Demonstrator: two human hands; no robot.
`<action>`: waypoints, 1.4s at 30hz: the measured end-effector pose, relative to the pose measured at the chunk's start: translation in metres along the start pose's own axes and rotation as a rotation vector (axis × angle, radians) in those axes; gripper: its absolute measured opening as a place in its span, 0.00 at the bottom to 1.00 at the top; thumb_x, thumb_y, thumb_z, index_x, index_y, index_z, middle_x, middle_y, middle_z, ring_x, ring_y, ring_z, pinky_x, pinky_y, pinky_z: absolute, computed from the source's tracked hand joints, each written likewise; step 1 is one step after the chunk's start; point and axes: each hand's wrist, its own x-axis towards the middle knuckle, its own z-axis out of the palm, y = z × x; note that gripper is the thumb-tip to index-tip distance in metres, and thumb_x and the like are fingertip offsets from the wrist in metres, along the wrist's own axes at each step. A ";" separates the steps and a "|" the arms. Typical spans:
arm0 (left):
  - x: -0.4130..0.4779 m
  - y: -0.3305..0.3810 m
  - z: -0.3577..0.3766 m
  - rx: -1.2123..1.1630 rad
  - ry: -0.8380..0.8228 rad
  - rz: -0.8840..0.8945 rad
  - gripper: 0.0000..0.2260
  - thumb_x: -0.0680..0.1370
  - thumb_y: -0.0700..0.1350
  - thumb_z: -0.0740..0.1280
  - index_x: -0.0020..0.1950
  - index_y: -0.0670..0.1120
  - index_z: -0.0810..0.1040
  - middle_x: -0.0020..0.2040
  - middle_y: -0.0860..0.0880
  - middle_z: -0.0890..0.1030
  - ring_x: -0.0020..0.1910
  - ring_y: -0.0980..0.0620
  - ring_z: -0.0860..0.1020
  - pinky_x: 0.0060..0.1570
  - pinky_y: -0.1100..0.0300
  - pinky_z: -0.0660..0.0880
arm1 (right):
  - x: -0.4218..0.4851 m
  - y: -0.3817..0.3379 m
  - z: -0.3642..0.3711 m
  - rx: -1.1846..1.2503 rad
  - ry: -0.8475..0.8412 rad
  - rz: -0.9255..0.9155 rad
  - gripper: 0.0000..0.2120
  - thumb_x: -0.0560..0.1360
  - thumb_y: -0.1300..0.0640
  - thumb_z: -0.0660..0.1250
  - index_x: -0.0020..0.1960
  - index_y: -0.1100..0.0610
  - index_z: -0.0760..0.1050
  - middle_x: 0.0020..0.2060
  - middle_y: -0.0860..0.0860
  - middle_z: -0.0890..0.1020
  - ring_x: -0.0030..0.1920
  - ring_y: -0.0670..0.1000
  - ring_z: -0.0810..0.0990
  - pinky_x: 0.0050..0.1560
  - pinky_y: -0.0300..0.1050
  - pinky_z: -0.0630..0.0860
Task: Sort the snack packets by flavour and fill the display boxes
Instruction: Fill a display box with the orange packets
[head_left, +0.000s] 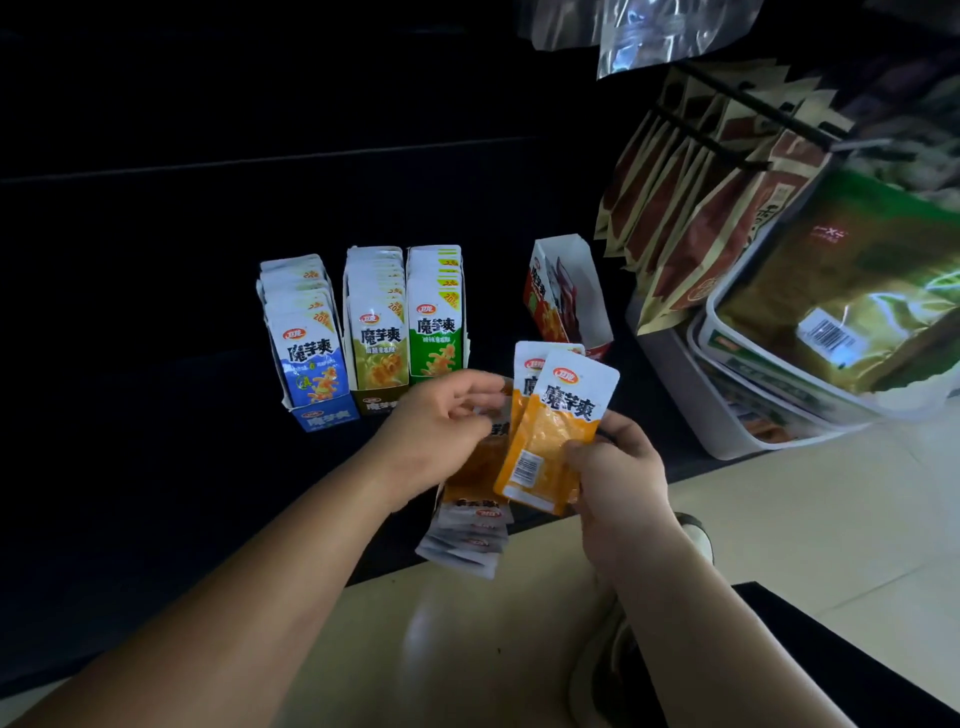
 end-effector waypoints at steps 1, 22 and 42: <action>-0.001 0.003 0.001 -0.079 -0.006 -0.012 0.17 0.83 0.40 0.67 0.69 0.56 0.78 0.60 0.60 0.84 0.55 0.63 0.82 0.49 0.68 0.75 | 0.000 0.000 0.001 0.011 -0.025 0.006 0.16 0.78 0.72 0.63 0.57 0.54 0.78 0.48 0.53 0.87 0.55 0.62 0.85 0.56 0.71 0.81; -0.019 -0.024 -0.016 0.156 0.051 0.009 0.11 0.82 0.39 0.68 0.47 0.55 0.78 0.43 0.52 0.83 0.43 0.57 0.85 0.44 0.55 0.82 | 0.003 -0.011 -0.007 -0.004 0.207 -0.208 0.05 0.82 0.60 0.66 0.50 0.52 0.79 0.47 0.49 0.86 0.50 0.54 0.87 0.53 0.59 0.85; -0.026 0.002 -0.003 -0.088 -0.023 0.117 0.15 0.80 0.40 0.72 0.55 0.61 0.82 0.53 0.61 0.85 0.51 0.61 0.83 0.47 0.60 0.82 | -0.023 -0.026 0.013 0.079 -0.343 -0.118 0.07 0.79 0.65 0.70 0.56 0.65 0.81 0.50 0.62 0.87 0.54 0.62 0.87 0.56 0.60 0.84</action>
